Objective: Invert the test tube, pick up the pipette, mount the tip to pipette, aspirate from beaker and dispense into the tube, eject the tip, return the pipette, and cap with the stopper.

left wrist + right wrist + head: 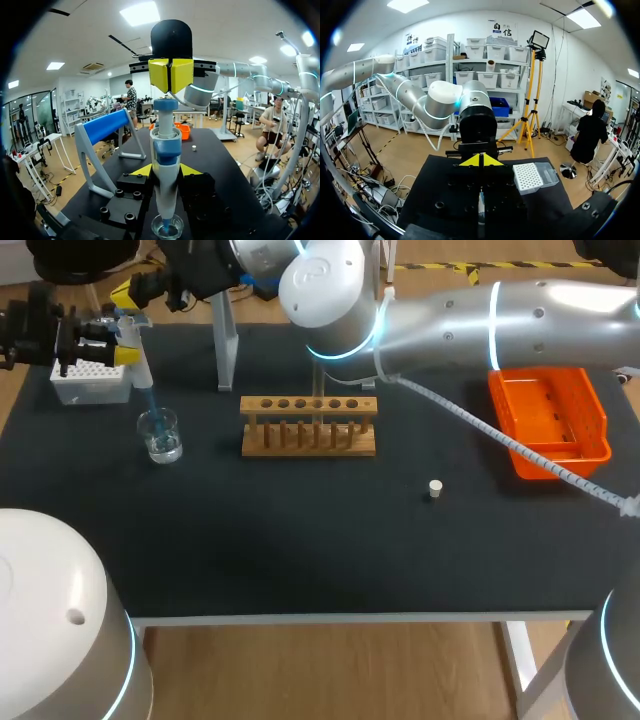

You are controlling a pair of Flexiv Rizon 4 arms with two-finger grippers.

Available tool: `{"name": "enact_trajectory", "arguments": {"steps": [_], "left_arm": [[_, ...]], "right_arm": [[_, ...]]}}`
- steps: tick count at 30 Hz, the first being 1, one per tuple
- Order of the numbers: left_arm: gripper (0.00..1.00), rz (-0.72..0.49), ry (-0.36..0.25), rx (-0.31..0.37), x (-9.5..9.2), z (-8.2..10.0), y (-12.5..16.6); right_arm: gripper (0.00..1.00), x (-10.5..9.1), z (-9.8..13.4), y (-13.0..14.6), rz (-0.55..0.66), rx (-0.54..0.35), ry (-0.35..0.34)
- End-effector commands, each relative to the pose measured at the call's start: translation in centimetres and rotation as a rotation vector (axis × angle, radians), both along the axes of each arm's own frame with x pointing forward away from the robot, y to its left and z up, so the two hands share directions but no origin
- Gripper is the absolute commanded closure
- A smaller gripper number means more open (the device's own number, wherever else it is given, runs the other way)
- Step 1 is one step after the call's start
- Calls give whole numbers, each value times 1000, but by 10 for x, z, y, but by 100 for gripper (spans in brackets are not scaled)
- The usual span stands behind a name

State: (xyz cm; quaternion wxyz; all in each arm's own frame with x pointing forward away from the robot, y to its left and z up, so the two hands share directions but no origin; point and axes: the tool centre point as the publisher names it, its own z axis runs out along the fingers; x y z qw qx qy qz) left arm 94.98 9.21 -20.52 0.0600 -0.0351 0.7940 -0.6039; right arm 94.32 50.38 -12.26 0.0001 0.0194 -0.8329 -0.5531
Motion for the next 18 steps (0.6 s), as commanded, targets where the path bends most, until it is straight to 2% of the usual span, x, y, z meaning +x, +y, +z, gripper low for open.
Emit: {"name": "enact_trajectory", "arguments": {"steps": [1,18], "left_arm": [[100,-1,1,1,0,0,0],[100,-1,1,1,0,0,0]], "right_arm": [[100,4,0,4,1,-8,2],[100,5,-8,-2,-5,-23,7]]}}
